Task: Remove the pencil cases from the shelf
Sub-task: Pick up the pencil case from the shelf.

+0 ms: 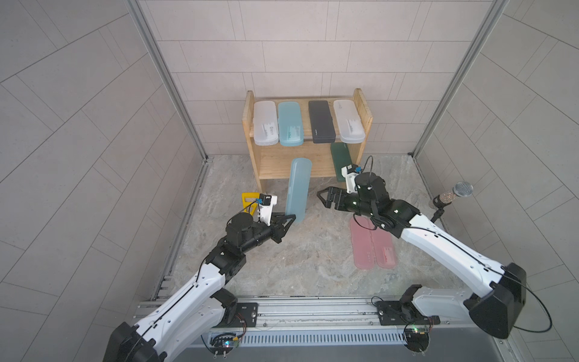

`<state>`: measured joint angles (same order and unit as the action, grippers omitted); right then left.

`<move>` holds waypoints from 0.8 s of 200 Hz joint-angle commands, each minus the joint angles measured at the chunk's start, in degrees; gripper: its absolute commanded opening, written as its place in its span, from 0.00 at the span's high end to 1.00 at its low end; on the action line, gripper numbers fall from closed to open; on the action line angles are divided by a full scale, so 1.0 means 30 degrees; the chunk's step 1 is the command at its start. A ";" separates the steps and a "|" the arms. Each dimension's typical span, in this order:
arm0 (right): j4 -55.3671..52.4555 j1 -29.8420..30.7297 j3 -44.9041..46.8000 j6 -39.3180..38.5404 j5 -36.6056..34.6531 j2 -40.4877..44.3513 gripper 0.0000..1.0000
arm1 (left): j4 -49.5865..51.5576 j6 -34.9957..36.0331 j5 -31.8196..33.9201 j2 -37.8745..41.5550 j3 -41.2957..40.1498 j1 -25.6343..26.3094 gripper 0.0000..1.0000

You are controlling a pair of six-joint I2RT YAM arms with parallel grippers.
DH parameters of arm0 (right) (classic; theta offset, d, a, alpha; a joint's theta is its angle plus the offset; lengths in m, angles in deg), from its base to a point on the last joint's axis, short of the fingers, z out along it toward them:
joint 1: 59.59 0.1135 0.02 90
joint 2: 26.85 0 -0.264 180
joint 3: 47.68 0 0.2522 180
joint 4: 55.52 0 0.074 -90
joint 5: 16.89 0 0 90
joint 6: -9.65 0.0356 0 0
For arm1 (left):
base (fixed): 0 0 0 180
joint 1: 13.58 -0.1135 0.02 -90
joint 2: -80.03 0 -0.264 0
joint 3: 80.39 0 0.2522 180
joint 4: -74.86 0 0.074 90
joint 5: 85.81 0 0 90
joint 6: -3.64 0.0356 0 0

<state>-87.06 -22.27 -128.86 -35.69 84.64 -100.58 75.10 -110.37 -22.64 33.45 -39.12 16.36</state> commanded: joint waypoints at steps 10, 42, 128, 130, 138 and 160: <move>0.1648 0.1216 -0.1697 -0.0235 -0.0505 -0.1145 0.00 | 0.0246 0.0972 0.0416 0.0587 -0.0058 0.0055 1.00; 0.2337 0.1984 -0.2605 0.0044 -0.0105 -0.2430 0.00 | 0.0560 0.1024 0.0564 0.1419 -0.0029 0.0062 1.00; 0.2240 0.2669 -0.4341 -0.0191 0.0586 -0.4168 0.00 | 0.0712 0.0756 0.0797 0.1497 -0.0160 0.0054 1.00; 0.2200 0.2673 -0.4402 -0.0206 0.0589 -0.4200 0.00 | 0.0723 0.0750 0.0798 0.1460 -0.0164 0.0052 1.00; 0.2127 0.2722 -0.4598 -0.0261 0.0690 -0.4328 0.00 | 0.0678 0.0771 0.0795 0.1438 -0.0124 0.0048 1.00; 0.2089 0.2853 -0.4911 -0.0357 0.0745 -0.4499 0.00 | 0.0663 0.0822 0.0768 0.1308 -0.0061 0.0057 1.00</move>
<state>-80.83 -14.46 -141.80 -35.78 86.17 -113.39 79.14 -108.95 -19.01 37.42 -39.36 16.42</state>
